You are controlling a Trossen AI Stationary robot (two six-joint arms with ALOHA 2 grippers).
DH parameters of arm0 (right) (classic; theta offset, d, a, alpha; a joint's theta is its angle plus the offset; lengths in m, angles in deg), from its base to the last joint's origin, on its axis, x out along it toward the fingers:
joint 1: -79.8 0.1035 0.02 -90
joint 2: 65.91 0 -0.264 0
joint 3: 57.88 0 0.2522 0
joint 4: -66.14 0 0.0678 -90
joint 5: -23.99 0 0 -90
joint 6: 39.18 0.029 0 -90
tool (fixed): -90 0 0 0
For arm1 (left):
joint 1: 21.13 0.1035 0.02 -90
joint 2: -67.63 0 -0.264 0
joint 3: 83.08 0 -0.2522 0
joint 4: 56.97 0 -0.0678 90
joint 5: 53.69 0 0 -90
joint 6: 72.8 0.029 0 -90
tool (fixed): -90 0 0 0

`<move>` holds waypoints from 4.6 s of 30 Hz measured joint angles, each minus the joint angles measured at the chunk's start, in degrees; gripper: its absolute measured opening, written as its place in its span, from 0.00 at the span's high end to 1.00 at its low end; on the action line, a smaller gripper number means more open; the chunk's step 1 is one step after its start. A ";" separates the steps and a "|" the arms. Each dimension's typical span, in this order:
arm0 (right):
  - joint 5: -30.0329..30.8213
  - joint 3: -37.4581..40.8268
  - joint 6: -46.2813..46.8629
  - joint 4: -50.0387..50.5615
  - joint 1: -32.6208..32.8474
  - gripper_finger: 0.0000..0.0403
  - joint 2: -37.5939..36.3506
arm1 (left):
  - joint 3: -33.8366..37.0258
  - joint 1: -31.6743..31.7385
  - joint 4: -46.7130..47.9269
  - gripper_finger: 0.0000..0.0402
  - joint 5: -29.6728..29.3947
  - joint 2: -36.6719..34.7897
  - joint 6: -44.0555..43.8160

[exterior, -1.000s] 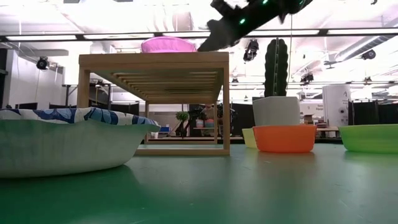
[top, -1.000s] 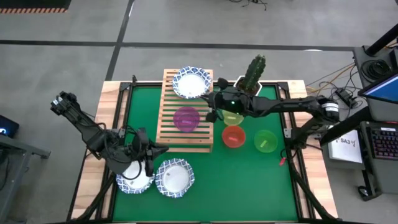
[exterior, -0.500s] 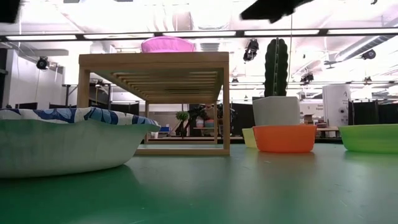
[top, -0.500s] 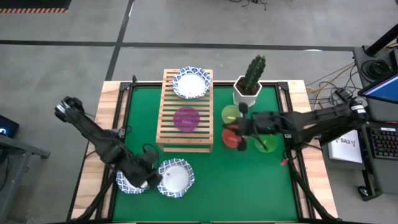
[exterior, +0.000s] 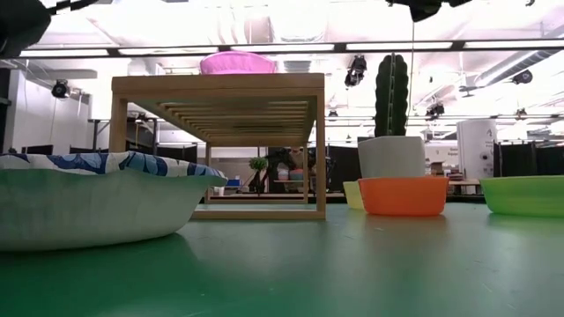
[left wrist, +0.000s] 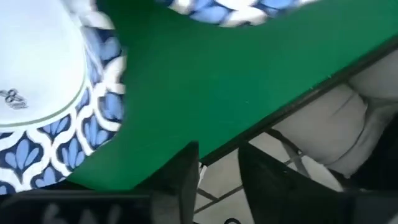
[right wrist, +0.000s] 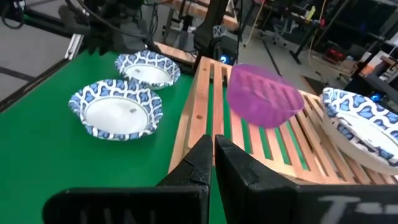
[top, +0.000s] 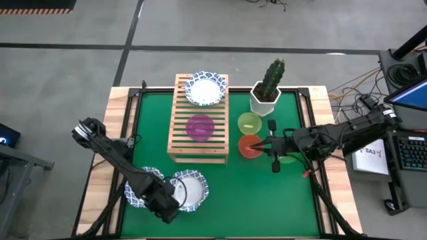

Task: Place and stack bowls onto a shelf
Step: Stack the white and blue bowl on top with the other white and blue bowl on the shelf, then stack the orange bowl on top of the purple bowl on the shelf

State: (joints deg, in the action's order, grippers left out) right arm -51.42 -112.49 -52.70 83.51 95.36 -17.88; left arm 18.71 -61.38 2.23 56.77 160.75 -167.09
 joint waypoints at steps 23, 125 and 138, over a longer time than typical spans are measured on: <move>0.02 0.07 -1.46 -0.53 -0.02 0.98 0.42 | -7.64 -10.81 16.04 0.65 -21.19 9.47 12.81; -1.18 0.64 -0.59 2.18 -0.04 0.98 0.46 | -57.12 59.39 30.03 0.89 -33.48 10.39 108.82; -1.18 0.70 -0.44 2.22 -0.04 0.98 0.46 | -57.78 58.72 31.00 0.65 -32.66 10.34 107.88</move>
State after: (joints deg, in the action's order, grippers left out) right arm -52.60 -111.79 -53.13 85.73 95.31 -17.42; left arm -39.07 -2.66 33.23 24.11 171.09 -59.20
